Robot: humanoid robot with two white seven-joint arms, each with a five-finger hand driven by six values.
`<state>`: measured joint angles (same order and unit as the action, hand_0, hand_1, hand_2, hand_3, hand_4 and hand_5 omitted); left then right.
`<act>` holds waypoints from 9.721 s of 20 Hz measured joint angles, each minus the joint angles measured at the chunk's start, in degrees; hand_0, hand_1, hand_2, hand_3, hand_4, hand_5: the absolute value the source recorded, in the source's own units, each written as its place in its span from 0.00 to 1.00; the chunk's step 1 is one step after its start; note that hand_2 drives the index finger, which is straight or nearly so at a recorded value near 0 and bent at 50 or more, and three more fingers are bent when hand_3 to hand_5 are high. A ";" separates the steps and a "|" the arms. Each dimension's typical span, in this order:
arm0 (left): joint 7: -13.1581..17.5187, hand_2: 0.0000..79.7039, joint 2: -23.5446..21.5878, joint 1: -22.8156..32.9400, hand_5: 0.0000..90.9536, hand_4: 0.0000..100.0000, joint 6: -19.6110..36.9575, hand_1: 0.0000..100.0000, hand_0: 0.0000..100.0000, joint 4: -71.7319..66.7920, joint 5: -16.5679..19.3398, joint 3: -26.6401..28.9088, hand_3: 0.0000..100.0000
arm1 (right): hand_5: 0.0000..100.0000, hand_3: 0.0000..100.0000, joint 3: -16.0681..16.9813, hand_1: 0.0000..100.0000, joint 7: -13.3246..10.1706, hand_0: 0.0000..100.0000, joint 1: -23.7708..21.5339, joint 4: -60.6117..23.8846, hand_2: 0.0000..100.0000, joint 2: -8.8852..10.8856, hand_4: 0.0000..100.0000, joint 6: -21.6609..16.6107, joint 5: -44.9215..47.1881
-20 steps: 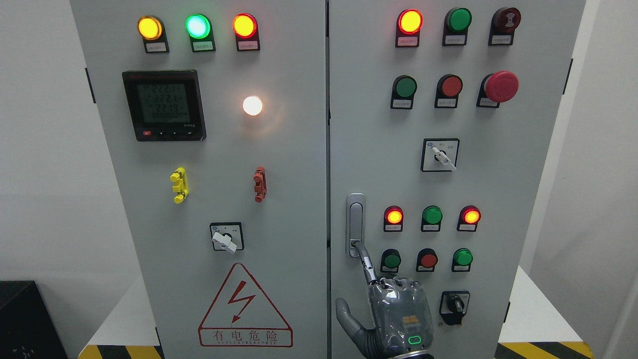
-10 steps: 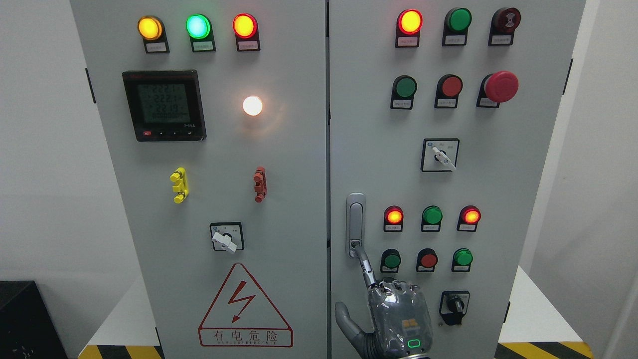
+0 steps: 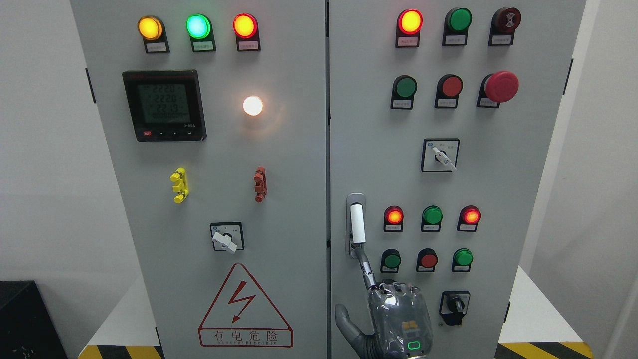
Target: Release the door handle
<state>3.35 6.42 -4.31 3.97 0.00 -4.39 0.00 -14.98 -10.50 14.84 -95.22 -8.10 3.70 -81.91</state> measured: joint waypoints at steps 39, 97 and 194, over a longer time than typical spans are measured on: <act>0.00 0.03 0.00 0.00 0.00 0.01 0.00 0.00 0.00 0.00 0.00 0.00 0.09 | 0.94 0.99 -0.41 0.33 -0.86 0.40 -0.94 -2.63 0.50 0.04 0.89 -0.67 -0.67; 0.00 0.03 0.00 0.00 0.00 0.01 0.00 0.00 0.00 0.00 0.00 0.00 0.09 | 0.90 1.00 1.27 0.40 3.92 0.06 11.27 -5.85 0.78 -0.23 0.98 1.63 -0.27; 0.00 0.03 0.00 0.00 0.00 0.01 0.00 0.00 0.00 0.00 0.00 0.00 0.09 | 0.91 1.00 4.65 0.37 1.93 0.29 10.21 -4.71 0.78 -0.26 0.98 3.75 -0.12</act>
<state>3.35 6.41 -4.31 3.97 0.00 -4.40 0.00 -10.33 -8.57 25.05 -99.94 -8.35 7.45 -82.03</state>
